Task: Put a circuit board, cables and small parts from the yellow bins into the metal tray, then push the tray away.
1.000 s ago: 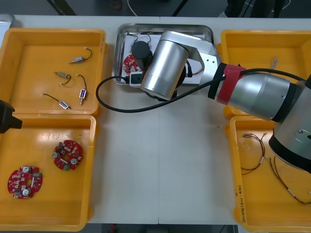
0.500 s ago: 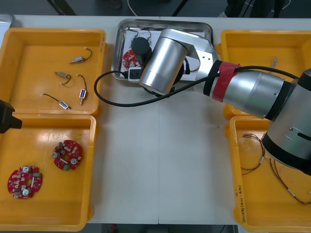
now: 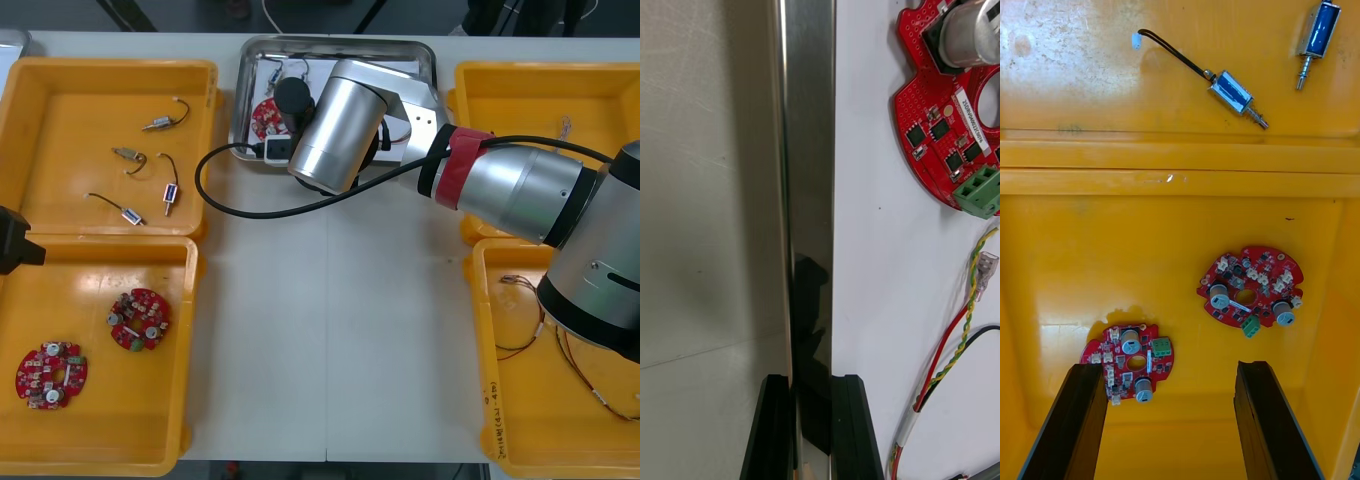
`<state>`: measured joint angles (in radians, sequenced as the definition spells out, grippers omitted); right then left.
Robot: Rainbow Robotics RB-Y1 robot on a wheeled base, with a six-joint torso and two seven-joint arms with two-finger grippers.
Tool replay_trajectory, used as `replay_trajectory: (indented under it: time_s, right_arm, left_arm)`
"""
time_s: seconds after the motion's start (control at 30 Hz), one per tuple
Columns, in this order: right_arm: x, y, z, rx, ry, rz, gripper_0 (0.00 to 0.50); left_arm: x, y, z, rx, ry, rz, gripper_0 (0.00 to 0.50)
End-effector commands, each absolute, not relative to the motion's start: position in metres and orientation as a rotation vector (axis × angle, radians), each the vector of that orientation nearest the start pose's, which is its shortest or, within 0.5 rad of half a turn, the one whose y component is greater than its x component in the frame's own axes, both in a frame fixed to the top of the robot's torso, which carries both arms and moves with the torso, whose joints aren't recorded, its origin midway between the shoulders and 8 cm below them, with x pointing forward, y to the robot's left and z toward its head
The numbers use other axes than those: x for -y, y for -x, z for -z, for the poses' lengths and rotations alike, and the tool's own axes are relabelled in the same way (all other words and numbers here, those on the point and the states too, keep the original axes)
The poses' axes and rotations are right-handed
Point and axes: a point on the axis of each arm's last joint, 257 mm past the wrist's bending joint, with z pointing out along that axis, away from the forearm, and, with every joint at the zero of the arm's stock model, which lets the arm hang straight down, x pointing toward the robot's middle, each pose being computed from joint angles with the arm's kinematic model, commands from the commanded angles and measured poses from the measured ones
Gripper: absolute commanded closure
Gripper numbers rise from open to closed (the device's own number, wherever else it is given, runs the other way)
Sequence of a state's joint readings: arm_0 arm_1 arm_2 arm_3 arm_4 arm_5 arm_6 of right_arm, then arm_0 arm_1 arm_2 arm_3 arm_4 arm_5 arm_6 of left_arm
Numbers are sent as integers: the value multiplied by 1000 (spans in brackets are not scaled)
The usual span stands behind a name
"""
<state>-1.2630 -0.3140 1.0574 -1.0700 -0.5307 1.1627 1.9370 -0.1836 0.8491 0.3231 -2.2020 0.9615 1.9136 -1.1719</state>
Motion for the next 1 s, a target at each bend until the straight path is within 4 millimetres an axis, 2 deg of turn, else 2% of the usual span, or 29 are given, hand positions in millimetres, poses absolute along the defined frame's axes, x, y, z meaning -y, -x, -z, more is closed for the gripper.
replay_trajectory:
  time_s: [0.03,0.07,0.1,0.13,0.2,0.43,0.67,0.87,1.0]
  right_arm:
    - [-14,-625,148,-1715,1681,715,392]
    - [-13,-626,148,-1715,1680,718,324]
    - [-14,-625,148,-1713,1682,718,188]
    - [-13,-626,148,-1715,1680,718,89]
    - [-10,-626,149,-1721,1680,724,19]
    - [-5,-628,143,-1735,1671,747,9]
    - [-1,-613,131,-1810,1662,716,10]
    - [2,-587,118,-1878,1664,685,0]
    - [18,-563,109,-1950,1671,679,0]
  left_arm:
    - [-383,-368,129,-2647,-46,-66,0]
    - [-383,-368,129,-2647,-46,-66,0]
    - [-383,-368,129,-2647,-46,-66,0]
    - [-383,-368,129,-2647,-46,-66,0]
    - [-383,-368,129,-2647,-46,-66,0]
    - [-383,-368,129,-2647,-46,-66,0]
    - [-383,-368,129,-2647,-46,-66,0]
    - [-383,-368,129,-2647,-46,-66,0]
    - [-383,-368,129,-2647,-46,-66,0]
